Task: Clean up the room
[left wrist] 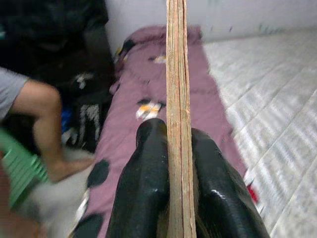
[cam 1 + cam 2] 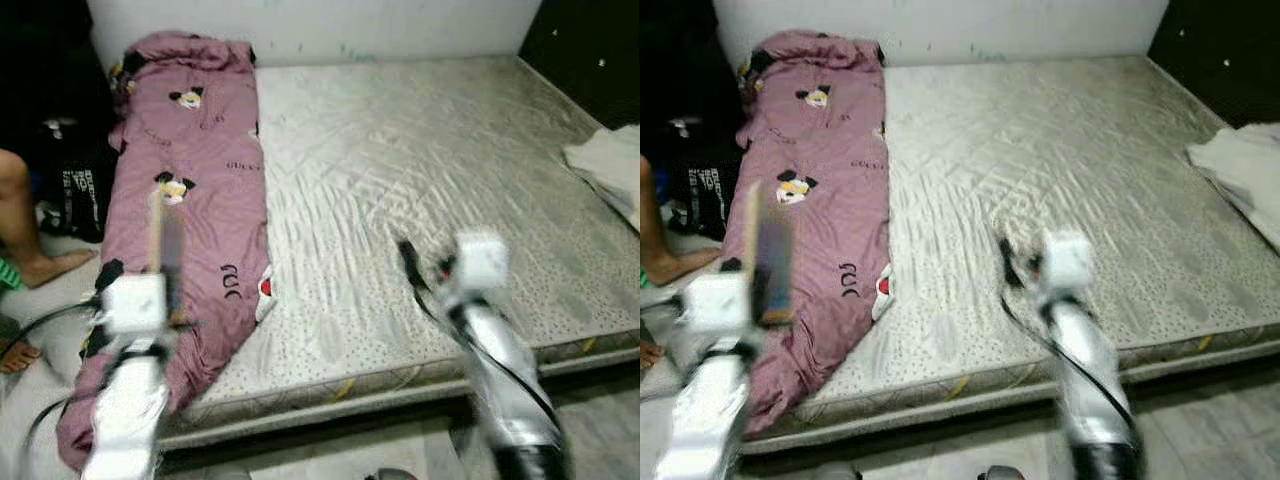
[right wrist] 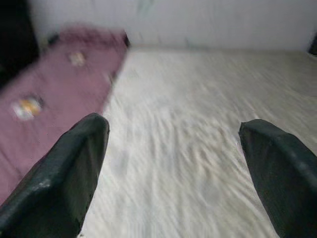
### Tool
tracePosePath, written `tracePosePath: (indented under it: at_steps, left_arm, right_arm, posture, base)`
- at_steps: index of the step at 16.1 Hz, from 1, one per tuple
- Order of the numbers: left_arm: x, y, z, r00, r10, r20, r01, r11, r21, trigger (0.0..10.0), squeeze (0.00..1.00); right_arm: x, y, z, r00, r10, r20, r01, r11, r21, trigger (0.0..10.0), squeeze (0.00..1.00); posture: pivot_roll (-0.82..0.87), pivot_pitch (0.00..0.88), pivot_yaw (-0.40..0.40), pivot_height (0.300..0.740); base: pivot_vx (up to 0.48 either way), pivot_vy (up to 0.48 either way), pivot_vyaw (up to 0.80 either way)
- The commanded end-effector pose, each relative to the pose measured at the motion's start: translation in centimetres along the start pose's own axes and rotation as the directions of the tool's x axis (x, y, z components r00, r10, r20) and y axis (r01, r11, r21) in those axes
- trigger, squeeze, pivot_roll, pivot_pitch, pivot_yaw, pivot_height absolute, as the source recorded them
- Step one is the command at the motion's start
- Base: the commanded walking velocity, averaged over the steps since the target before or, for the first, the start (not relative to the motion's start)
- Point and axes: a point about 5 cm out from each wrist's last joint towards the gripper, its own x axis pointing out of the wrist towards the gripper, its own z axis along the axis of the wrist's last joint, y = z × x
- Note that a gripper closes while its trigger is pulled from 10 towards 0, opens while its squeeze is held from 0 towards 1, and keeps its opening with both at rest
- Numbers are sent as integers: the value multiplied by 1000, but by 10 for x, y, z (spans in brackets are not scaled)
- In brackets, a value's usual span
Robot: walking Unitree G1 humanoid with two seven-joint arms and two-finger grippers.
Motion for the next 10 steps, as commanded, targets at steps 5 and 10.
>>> tracePosePath:
  at_steps: [5, 10]
  left_arm:
    - [-7, -5, 20, 995, -93, 42, 92, 996, 15, 10000, 0]
    - [-7, -24, 28, 990, -103, 96, 102, 995, 17, 10000, 0]
  right_arm:
    - [10, -9, 37, 990, 126, 70, -114, 981, -154, 10000, 0]
    - [14, 33, 30, 990, 101, 95, -106, 993, 51, 10000, 0]
  posture:
    - [-38, 0, -4, 740]
    - [-29, 0, -6, 740]
  base:
    - [0, 0, 0]
    - [0, 0, 0]
